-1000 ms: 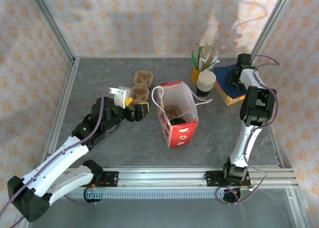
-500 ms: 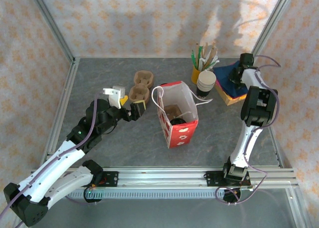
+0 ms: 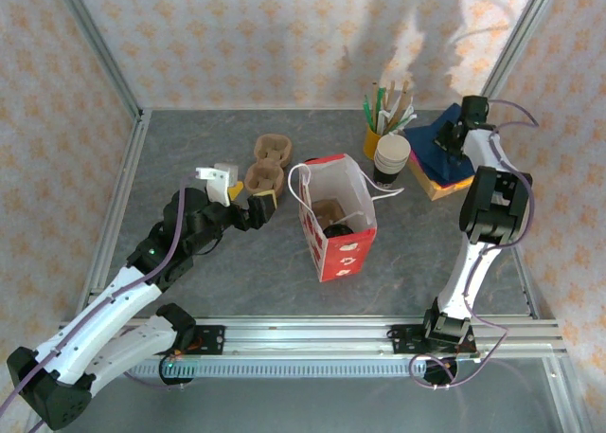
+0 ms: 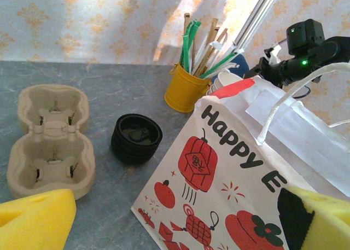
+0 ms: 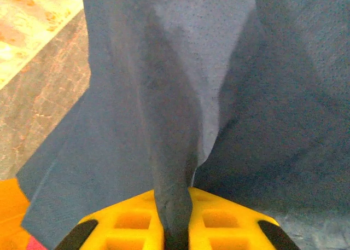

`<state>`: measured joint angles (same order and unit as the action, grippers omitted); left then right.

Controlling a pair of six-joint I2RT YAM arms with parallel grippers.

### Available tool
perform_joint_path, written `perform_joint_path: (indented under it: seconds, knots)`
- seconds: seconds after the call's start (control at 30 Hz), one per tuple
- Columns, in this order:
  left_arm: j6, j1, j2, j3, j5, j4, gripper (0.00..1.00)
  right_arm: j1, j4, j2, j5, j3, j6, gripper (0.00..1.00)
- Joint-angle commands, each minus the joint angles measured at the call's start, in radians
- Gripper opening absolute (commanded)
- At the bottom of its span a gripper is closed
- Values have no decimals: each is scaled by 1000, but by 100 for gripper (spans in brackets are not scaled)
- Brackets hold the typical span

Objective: Pack the takeout coffee

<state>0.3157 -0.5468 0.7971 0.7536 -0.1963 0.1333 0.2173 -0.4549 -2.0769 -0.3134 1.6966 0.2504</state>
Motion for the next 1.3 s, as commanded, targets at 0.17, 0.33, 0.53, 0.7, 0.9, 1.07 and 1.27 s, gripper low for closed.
perform_joint_path:
  seconds: [0.17,0.33,0.53,0.7,0.9,1.07,1.27]
  knots:
    - [3,9,-2,27,27,-4,96,6,13,172,-56,37,26,2]
    - [8,9,-20,19,62,-12,96,7,9,295,-94,37,41,0]
    - [24,10,-52,0,107,-23,96,7,-8,448,-193,29,70,0]
    - [37,9,-68,-13,115,-29,97,6,14,571,-380,-11,136,0]
    - [55,10,-73,-25,109,-44,97,-49,0,681,-575,-52,231,0]
    - [64,10,-70,-25,105,-53,97,-163,-47,755,-632,-74,274,0]
    - [81,9,-58,-25,94,-72,97,-317,-41,846,-631,-147,348,0]
